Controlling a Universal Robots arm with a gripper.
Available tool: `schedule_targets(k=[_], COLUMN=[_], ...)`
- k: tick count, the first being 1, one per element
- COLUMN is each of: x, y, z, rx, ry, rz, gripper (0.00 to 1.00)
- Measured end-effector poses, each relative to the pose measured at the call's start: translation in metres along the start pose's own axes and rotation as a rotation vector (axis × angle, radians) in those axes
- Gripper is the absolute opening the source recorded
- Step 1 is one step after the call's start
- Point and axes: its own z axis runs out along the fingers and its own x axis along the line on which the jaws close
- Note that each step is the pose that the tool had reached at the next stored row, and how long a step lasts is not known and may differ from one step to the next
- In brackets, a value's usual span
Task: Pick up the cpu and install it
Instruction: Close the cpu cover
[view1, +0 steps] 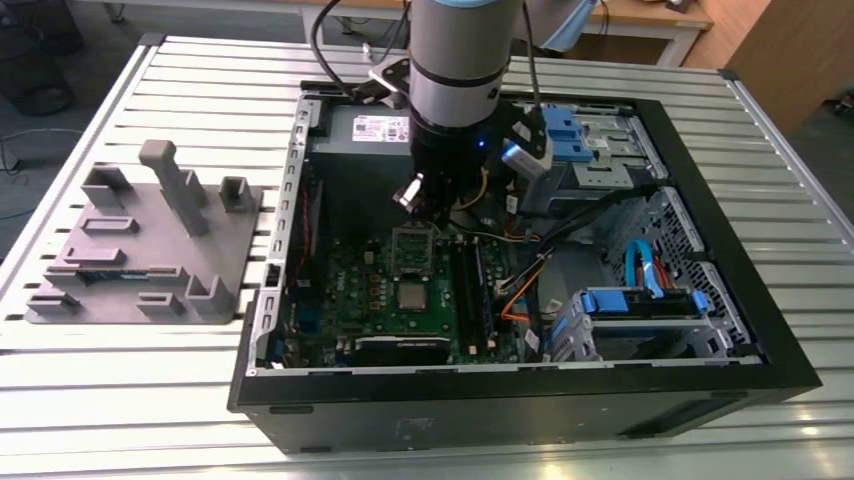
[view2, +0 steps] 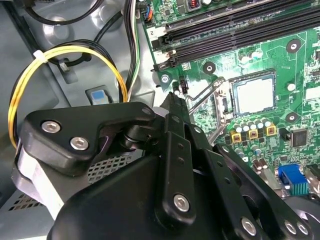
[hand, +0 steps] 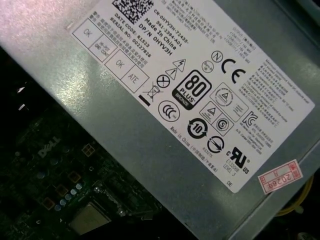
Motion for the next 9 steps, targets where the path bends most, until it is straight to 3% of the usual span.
schedule_targets(k=[9], x=[0.0005], y=[-0.0007], z=[-0.0040], rx=[-0.0004], ry=[-0.0002], rz=[-0.005], gripper=[0.11])
